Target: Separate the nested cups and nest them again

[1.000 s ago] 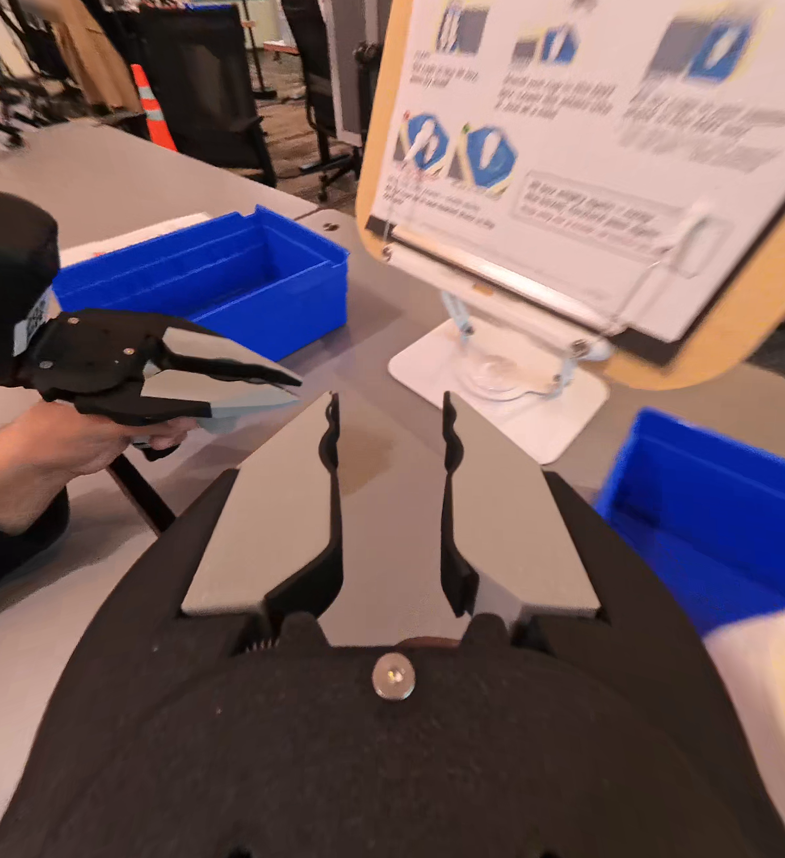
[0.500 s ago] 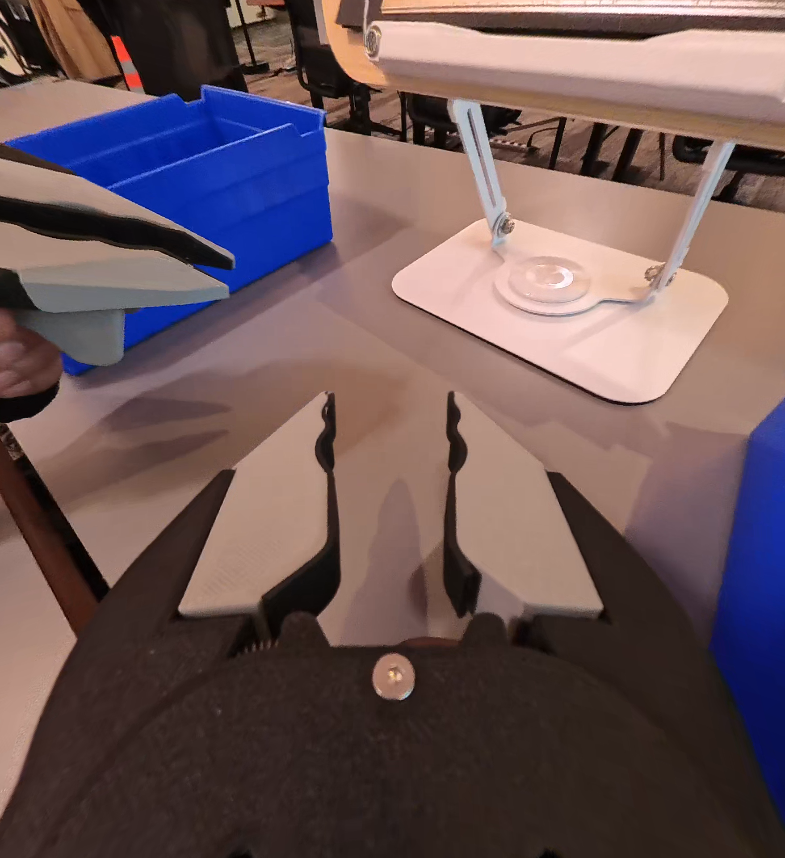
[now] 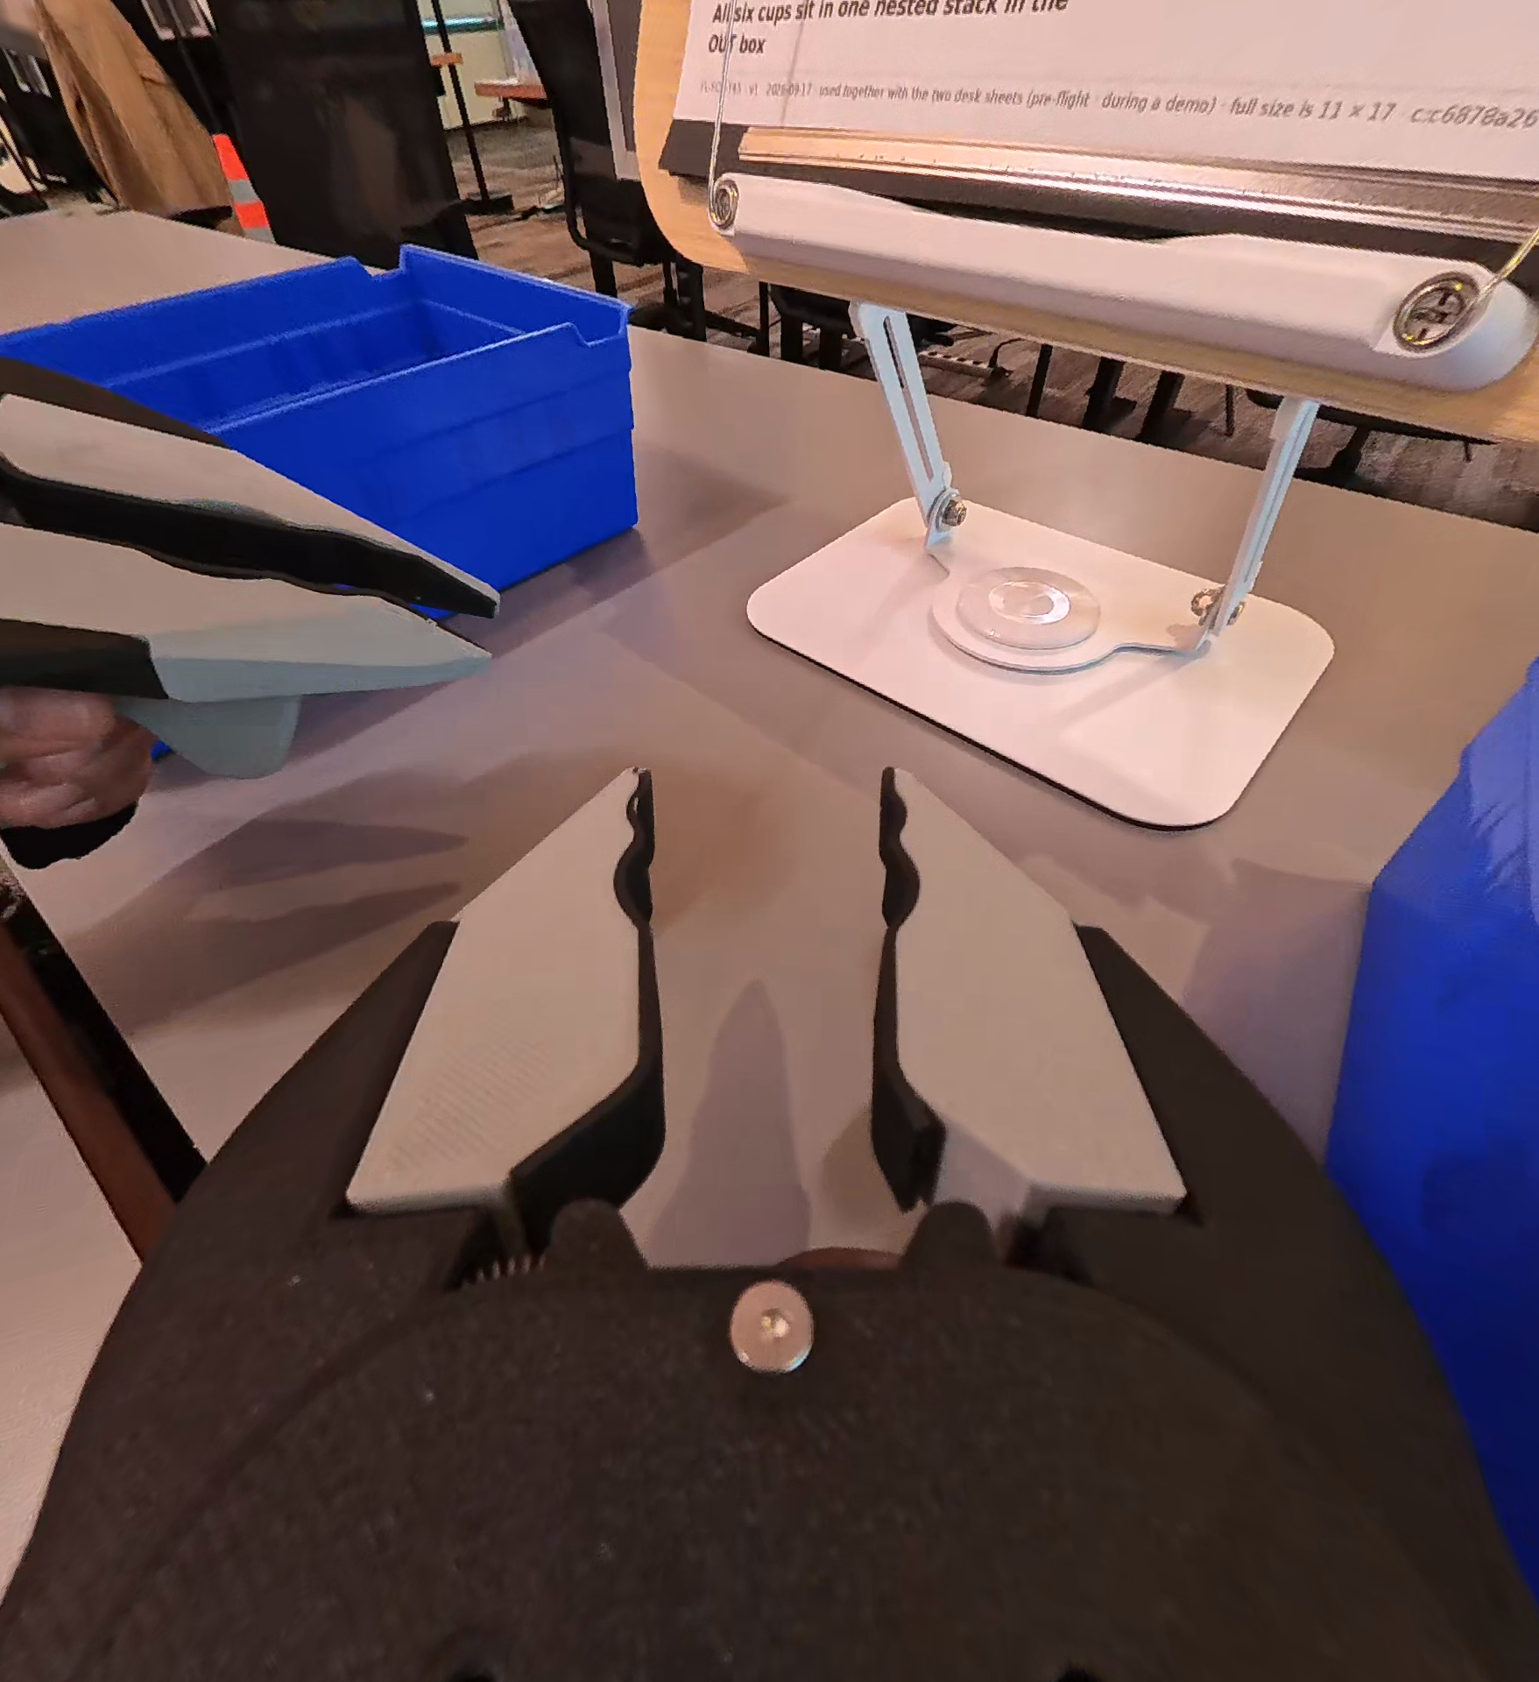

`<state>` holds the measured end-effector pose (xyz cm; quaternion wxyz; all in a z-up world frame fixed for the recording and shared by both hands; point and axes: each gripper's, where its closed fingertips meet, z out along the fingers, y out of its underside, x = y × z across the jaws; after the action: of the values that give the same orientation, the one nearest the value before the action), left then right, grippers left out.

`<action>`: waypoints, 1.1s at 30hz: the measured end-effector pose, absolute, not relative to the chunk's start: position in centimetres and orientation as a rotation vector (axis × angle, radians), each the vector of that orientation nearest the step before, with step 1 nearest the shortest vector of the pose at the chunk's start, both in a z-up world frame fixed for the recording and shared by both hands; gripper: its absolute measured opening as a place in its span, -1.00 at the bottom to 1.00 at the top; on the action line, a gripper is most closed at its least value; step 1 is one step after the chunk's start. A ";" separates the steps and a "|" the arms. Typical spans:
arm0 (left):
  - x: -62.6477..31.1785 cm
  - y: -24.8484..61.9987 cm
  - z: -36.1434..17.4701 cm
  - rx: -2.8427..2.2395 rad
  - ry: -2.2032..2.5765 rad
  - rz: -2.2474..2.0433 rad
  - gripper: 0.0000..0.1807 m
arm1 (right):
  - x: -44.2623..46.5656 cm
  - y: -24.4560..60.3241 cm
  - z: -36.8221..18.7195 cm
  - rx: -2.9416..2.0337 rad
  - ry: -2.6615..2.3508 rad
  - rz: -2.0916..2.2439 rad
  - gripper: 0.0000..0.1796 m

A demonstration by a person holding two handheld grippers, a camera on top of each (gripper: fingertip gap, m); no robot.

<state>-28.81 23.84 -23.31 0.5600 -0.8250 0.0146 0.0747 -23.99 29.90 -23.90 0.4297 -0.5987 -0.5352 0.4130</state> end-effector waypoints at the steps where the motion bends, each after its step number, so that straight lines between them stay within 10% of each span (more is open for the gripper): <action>1: -28.9 23.8 -23.3 -1.944 0.035 0.185 -0.85 | -24.0 29.9 -23.8 -1.491 -1.333 1.029 -0.48; 33: -33.6 16.5 -12.8 -1.531 -0.277 0.335 -0.26 | -14.6 32.6 -10.5 -1.119 -0.938 0.725 -0.44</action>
<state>-33.63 16.53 -12.81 0.6997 -0.6872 -0.1243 0.1506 -14.60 32.62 -10.47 0.6857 -0.4995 -0.4188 0.3239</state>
